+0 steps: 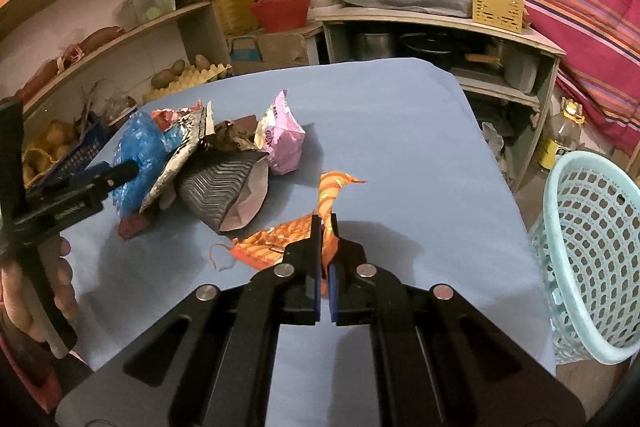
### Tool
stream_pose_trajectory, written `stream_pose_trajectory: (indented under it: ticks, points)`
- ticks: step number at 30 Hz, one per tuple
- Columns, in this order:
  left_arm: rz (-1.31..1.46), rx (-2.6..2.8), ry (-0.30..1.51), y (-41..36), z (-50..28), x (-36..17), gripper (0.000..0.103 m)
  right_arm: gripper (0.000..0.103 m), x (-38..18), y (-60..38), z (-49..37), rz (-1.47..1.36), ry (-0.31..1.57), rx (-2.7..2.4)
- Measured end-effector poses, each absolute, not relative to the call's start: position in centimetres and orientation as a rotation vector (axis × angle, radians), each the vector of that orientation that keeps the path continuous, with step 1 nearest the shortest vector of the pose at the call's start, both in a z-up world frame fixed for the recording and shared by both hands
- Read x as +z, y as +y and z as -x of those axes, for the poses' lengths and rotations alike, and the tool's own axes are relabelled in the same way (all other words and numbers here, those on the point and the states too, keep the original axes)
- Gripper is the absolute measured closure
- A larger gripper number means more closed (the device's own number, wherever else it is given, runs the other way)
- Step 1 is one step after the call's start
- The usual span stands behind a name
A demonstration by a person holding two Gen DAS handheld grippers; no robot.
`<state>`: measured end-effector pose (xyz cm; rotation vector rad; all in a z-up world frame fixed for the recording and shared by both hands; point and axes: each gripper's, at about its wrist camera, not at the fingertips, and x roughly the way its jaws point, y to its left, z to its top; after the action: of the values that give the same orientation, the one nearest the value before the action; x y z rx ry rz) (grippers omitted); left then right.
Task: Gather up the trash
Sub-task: 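Grasp the orange snack wrapper with the right gripper while the left grasps the blue bag, then carry the orange wrapper and blue bag over the light-blue basket with both tools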
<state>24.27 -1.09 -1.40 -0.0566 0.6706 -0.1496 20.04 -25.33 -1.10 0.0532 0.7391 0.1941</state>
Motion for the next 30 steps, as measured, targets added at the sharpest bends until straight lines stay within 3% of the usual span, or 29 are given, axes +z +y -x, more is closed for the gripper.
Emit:
stream_pose_trajectory:
  ticks: [2,4,12,30]
  points:
    - [0.069,-0.170,0.682,-1.2,-24.6,-1.7,0.044,0.099,-1.0,-25.3,-20.1,-0.055,0.738,0.194]
    - [0.066,-0.177,0.685,-1.6,-24.8,-1.9,0.063,0.099,-0.9,-25.2,-20.0,-0.051,0.731,0.192]
    - [0.035,-0.173,0.647,-1.7,-23.7,-1.0,0.084,0.099,-0.5,-25.3,-19.8,-0.062,0.716,0.200]
    - [-0.006,-0.138,0.512,-2.6,-19.5,4.3,0.091,0.099,3.3,-28.4,-17.2,-0.127,0.615,0.196]
